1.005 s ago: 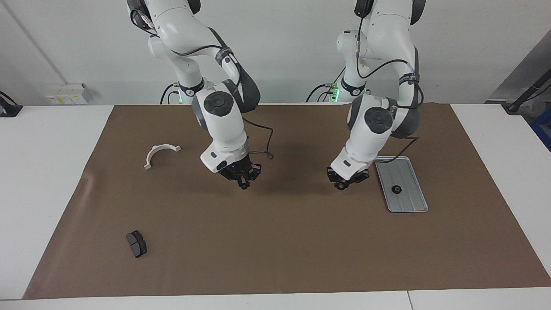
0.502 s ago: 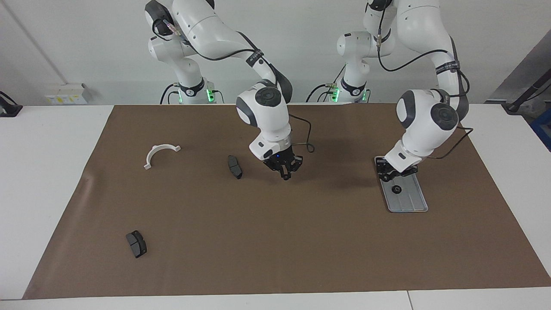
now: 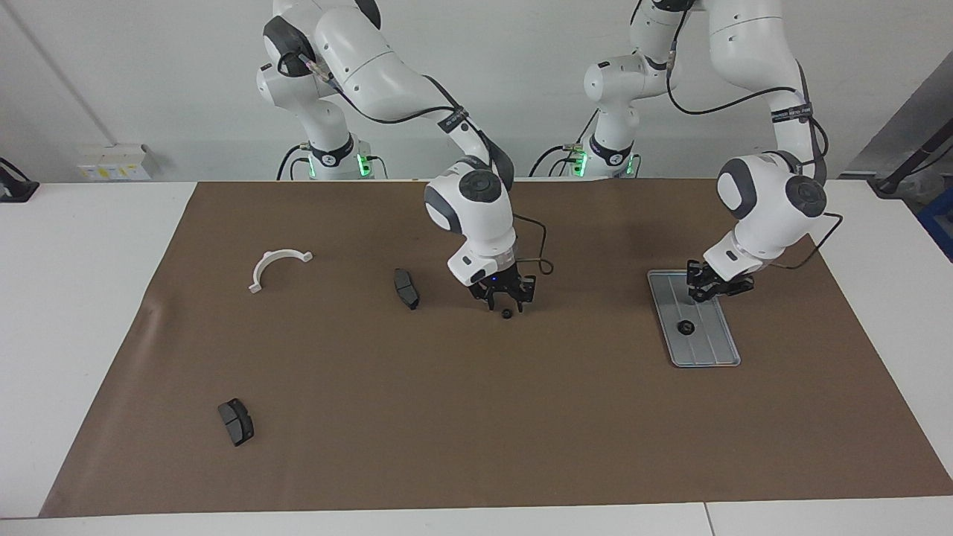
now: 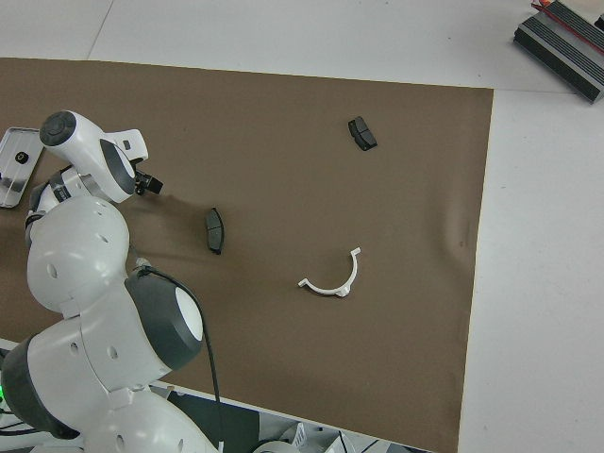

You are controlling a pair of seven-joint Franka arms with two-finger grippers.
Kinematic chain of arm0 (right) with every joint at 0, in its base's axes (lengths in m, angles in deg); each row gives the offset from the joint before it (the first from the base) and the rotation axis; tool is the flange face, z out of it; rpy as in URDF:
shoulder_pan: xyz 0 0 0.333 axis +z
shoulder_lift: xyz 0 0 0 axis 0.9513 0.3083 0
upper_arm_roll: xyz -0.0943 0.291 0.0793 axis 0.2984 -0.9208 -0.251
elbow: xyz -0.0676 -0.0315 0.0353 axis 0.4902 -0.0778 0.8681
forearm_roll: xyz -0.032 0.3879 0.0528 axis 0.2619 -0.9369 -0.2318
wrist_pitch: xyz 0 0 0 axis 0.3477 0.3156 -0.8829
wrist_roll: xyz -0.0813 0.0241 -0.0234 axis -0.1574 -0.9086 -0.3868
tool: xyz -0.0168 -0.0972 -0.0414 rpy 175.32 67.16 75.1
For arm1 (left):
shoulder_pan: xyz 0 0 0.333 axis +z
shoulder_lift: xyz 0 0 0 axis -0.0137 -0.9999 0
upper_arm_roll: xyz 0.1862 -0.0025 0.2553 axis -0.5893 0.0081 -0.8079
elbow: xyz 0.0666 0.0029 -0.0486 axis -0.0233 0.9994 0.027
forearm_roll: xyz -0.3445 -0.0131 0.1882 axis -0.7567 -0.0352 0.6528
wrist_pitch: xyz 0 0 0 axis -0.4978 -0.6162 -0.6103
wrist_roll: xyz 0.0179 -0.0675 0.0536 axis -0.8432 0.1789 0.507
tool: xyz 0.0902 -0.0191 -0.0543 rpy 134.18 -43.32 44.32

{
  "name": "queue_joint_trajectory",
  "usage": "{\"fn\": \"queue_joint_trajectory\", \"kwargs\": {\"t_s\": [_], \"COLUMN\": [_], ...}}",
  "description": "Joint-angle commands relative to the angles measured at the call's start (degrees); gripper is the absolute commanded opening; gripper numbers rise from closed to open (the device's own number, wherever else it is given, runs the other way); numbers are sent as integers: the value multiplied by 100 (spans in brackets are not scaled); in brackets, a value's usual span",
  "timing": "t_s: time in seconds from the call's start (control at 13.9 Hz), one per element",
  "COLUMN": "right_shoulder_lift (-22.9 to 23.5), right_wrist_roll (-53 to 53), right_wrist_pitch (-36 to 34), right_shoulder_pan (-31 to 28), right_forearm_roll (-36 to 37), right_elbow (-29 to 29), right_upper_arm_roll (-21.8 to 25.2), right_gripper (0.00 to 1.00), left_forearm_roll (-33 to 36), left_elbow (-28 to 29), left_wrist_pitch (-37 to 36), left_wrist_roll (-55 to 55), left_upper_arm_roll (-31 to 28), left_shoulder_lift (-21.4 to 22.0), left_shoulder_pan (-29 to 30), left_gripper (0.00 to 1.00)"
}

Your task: Pick bearing gear from pile to tray

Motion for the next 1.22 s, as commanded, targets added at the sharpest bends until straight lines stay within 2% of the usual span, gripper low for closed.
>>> {"fn": "queue_joint_trajectory", "kwargs": {"t_s": [0.0,0.14,0.5,0.72,0.93,1.0,1.15], "right_shoulder_lift": [-648,-851,-1264,-1528,-1932,-2072,-2293], "right_wrist_roll": [-399,-988,-1973,-2290,-3106,-3318,-3652], "right_wrist_pitch": [-528,-740,-1180,-1495,-2031,-2233,-2629], "right_shoulder_pan": [-709,-1123,-1932,-2275,-2645,-2663,-2610], "right_forearm_roll": [125,125,117,64,-111,-147,-165], "right_elbow": [97,79,35,-70,-88,-88,-88], "right_upper_arm_roll": [-73,-73,-82,-82,-39,84,408], "right_gripper": [100,100,100,100,100,100,100], "left_forearm_roll": [-8,-26,-17,-17,-26,-26,-35], "left_elbow": [191,121,-397,-714,-899,-1038,-1617], "left_wrist_pitch": [157,148,148,148,349,377,289], "left_wrist_roll": [87,209,2562,3626,4391,4550,4893], "left_upper_arm_roll": [1,18,10,18,18,18,10], "left_shoulder_lift": [189,154,-13,-127,-232,-302,-828], "left_shoulder_pan": [-34,-121,-1385,-2106,-2739,-2880,-3240], "left_gripper": [100,100,100,100,100,100,97]}}
